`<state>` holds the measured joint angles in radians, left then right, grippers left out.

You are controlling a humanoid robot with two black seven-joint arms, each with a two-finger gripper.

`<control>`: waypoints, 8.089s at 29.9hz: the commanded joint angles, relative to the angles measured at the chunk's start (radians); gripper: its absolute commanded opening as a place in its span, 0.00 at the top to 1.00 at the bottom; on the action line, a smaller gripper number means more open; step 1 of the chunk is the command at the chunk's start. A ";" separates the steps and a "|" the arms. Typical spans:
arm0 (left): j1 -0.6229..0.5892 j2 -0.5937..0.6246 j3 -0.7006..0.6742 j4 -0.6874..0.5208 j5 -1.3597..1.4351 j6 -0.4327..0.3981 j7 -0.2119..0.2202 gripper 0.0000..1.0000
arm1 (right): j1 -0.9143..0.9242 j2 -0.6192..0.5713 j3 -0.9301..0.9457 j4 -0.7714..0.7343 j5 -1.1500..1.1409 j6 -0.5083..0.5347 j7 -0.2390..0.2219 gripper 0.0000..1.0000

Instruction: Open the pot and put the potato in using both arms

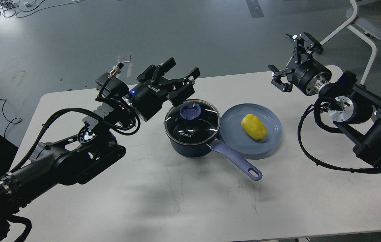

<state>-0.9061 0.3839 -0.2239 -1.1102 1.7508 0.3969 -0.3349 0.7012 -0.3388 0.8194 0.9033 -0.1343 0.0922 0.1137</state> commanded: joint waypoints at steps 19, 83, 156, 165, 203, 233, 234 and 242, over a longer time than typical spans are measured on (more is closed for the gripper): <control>-0.126 -0.125 0.265 0.216 0.092 0.003 -0.045 0.02 | -0.022 -0.016 -0.002 -0.020 -0.004 -0.003 0.001 0.00; -0.036 -0.131 0.288 0.334 0.026 0.028 -0.105 0.18 | -0.051 -0.025 -0.016 -0.020 -0.008 -0.003 0.001 0.00; 0.182 0.199 0.287 0.329 -0.178 0.092 -0.154 0.36 | -0.046 -0.023 -0.063 -0.029 -0.010 -0.003 0.001 0.00; 0.193 0.196 0.282 0.332 -0.264 0.092 -0.154 0.02 | -0.049 -0.023 -0.063 -0.029 -0.010 -0.003 0.001 0.00; -0.254 0.075 -0.061 0.247 -1.449 -0.349 0.195 0.02 | 0.221 -0.128 -0.836 -0.032 -1.312 -0.322 0.244 0.00; -0.166 0.076 -0.054 0.250 -1.429 -0.349 0.106 0.02 | 0.204 0.038 -1.063 -0.234 -1.318 -0.379 0.256 0.51; -0.165 0.078 -0.054 0.250 -1.429 -0.349 0.106 0.02 | 0.204 0.046 -1.068 -0.239 -1.318 -0.379 0.268 0.57; -0.149 0.084 -0.054 0.250 -1.407 -0.349 0.079 0.02 | 0.257 0.072 -1.057 -0.276 -1.314 -0.439 0.271 0.78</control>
<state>-1.0586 0.4662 -0.2776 -0.8606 0.3270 0.0476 -0.2404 0.9205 -0.2716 -0.2458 0.6235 -1.4529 -0.3066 0.3861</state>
